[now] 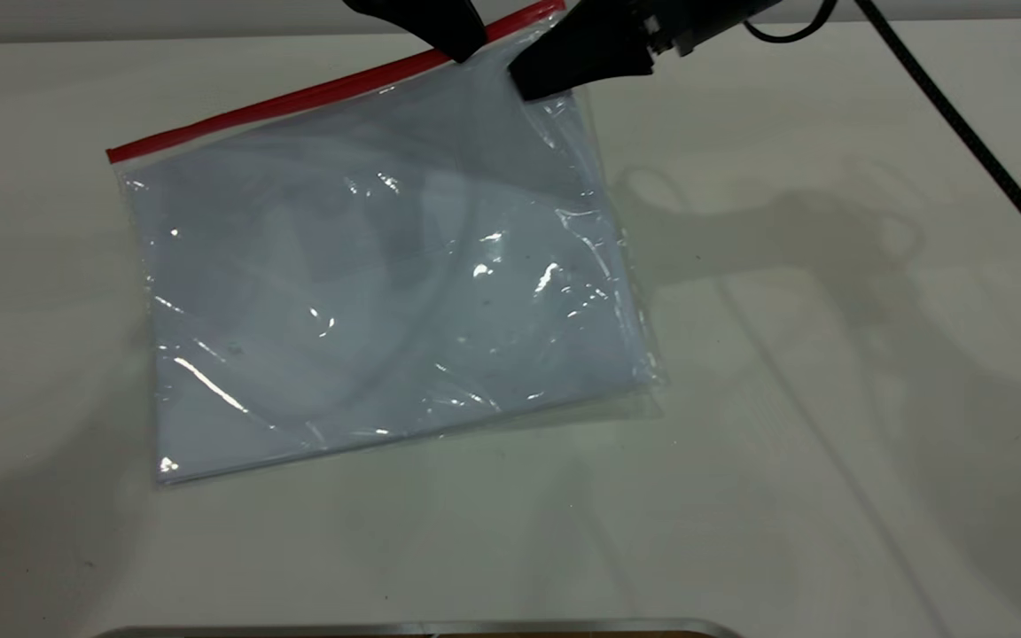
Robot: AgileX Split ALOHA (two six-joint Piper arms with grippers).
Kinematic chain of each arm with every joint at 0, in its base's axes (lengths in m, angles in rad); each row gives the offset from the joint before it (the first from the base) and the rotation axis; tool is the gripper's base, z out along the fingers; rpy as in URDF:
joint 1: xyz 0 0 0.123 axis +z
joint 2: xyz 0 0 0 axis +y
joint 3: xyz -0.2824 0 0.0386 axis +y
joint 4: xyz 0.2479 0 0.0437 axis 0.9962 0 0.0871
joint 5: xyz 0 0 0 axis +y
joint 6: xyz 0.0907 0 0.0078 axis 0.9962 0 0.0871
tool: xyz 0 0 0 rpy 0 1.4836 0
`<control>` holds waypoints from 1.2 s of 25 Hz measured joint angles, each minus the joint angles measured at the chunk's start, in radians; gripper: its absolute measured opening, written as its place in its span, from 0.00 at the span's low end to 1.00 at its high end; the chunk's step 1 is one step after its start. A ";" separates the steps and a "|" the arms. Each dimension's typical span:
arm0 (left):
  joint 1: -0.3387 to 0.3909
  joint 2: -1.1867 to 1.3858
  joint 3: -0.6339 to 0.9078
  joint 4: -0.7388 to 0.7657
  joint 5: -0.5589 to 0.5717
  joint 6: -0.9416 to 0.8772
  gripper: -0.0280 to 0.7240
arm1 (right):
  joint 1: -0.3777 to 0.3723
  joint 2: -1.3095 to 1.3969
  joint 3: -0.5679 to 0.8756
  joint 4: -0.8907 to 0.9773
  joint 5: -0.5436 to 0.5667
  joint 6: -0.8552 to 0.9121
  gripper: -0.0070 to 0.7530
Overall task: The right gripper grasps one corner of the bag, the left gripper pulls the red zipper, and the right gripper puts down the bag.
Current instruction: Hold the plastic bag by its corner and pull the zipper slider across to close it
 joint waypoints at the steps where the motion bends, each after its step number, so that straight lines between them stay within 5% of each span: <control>1: 0.000 0.000 0.000 0.000 -0.004 0.000 0.11 | -0.012 0.000 0.000 0.001 0.005 0.006 0.05; 11: -0.001 0.000 -0.002 0.007 -0.037 0.000 0.11 | -0.172 0.000 0.000 0.005 0.056 0.089 0.05; 19: -0.001 0.000 -0.002 0.156 -0.029 -0.109 0.11 | -0.298 0.000 0.000 -0.014 0.043 0.144 0.05; 30: -0.001 0.000 -0.002 0.350 -0.019 -0.331 0.11 | -0.323 0.000 0.000 -0.084 -0.115 0.285 0.05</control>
